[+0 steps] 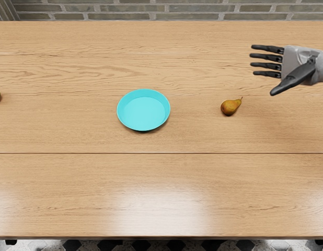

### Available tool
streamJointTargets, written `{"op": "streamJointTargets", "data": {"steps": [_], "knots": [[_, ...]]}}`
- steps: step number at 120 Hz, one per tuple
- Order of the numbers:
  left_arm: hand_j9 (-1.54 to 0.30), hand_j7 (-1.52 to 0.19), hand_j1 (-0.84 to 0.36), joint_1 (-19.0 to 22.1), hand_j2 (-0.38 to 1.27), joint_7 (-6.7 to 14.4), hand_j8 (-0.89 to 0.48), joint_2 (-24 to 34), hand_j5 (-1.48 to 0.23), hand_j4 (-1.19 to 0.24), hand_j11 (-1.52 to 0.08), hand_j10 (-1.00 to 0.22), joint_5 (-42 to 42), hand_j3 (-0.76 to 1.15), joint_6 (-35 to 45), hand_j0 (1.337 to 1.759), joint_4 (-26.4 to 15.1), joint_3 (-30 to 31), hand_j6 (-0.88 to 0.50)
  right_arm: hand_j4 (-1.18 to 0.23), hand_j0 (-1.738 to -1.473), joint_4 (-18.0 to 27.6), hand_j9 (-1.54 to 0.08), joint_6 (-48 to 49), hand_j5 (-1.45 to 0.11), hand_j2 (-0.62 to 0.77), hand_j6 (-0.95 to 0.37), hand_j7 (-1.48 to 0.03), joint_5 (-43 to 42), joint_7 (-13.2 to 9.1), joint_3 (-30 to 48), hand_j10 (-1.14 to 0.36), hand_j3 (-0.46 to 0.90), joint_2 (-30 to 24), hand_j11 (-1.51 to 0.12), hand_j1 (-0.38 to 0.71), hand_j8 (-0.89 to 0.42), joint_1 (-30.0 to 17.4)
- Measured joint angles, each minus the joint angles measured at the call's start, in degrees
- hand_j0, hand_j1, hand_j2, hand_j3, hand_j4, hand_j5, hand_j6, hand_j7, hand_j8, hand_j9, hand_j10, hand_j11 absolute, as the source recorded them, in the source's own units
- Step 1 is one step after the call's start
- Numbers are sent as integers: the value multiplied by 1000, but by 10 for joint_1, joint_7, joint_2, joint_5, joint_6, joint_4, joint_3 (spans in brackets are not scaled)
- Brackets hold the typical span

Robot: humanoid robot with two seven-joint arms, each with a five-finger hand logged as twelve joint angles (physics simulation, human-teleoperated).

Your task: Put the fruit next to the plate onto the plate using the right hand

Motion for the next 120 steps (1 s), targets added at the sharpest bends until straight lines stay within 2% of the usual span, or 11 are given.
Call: {"op": "streamJointTargets", "data": {"steps": [24, 55, 74, 103, 120], "knots": [[-27, -27, 325, 0, 5, 0, -21, 0, -27, -21, -27, -21, 0, 0, 0, 1658, 0, 0, -21, 0, -1658, -1, 0, 0, 0, 1, 2, 0, -7, -1, 6, 1, 0, 1, 0, -349, 2, 3], [-27, -27, 325, 0, 5, 0, -21, 0, -27, -21, -27, -21, 0, 0, 0, 1658, 0, 0, -21, 0, -1658, -8, 0, 0, 0, 1, 0, 0, -250, 2, 54, 0, 0, 54, 0, -349, 0, 24], [-27, -27, 325, 0, 5, 0, -21, 0, -27, -21, -27, -21, 0, 0, 0, 1658, 0, 0, -21, -1, -1658, -9, 0, -2, 0, 1, -1, 0, -318, 3, 59, -1, 0, 83, 0, -349, -1, 19], [-27, -27, 325, 0, 4, 0, -21, 0, -27, -21, -27, -21, 0, 0, 0, 1658, 0, 0, -21, -2, -1658, -6, 0, -118, 0, 1, -3, 0, -465, 45, 54, -1, 0, 125, 0, -349, -2, 5], [-27, -27, 325, 0, 4, 0, -21, 0, -27, -21, -27, -21, 0, 0, 0, 1658, 0, 0, -21, -3, -1658, -6, 0, -162, 0, 1, -3, 0, -528, 55, 48, -2, 0, 145, 0, -349, -3, -4]]}}
